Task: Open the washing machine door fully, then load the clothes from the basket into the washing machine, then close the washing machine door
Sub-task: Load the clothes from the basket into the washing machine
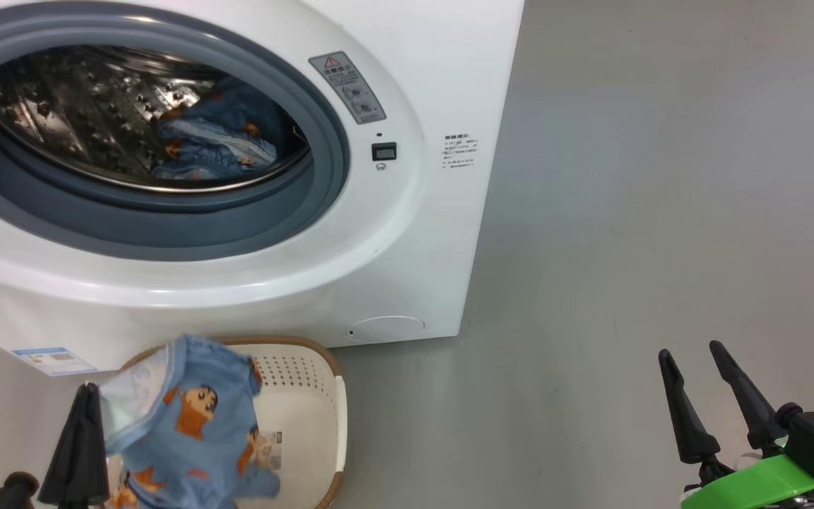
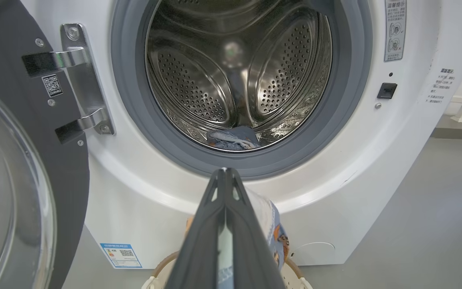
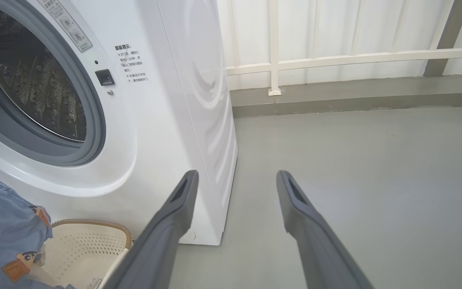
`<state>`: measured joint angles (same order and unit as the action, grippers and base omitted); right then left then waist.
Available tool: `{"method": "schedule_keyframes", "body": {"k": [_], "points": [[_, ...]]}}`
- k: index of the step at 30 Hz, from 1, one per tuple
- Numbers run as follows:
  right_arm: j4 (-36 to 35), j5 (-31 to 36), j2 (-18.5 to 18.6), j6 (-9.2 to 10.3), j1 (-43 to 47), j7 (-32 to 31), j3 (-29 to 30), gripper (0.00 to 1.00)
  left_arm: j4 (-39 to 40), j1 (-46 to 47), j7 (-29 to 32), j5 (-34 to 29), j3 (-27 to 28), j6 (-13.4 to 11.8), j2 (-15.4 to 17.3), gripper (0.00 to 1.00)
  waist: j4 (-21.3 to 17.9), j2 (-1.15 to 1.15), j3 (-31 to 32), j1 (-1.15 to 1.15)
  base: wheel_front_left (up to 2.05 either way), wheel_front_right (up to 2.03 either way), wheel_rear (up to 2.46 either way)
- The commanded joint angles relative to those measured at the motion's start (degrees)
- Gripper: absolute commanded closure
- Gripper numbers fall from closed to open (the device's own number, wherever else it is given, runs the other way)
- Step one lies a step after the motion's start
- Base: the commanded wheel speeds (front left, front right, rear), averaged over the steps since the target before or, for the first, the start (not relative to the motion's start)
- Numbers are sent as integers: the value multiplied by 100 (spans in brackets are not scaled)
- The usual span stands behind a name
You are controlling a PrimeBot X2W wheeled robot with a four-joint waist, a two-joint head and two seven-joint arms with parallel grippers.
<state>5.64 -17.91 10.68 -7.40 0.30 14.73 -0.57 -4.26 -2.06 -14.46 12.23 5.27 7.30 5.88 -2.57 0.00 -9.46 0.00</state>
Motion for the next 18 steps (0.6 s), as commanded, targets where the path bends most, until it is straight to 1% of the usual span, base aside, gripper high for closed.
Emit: {"method": "schedule_keyframes", "body": {"k": [1,5,10,13,18], "points": [[-128,-47,56,-9,100,27,-80,0,219,35,-53,-22,246,2,60,100,-9,0,12,0,0,0,0],[-124,-49,55,-9,111,27,-76,0,282,5,-53,-1,281,4,-36,100,-14,0,21,0,0,0,0],[-133,-45,51,-9,89,27,-73,0,275,210,-53,65,258,7,-103,100,-25,0,0,0,0,0,0],[-140,-43,43,-9,84,27,-65,0,234,489,-53,92,215,10,-100,100,-30,0,-16,0,0,0,0],[-163,-32,3,-9,40,27,-87,0,177,1274,-53,86,206,13,52,100,-74,0,-112,0,0,0,0]]}}
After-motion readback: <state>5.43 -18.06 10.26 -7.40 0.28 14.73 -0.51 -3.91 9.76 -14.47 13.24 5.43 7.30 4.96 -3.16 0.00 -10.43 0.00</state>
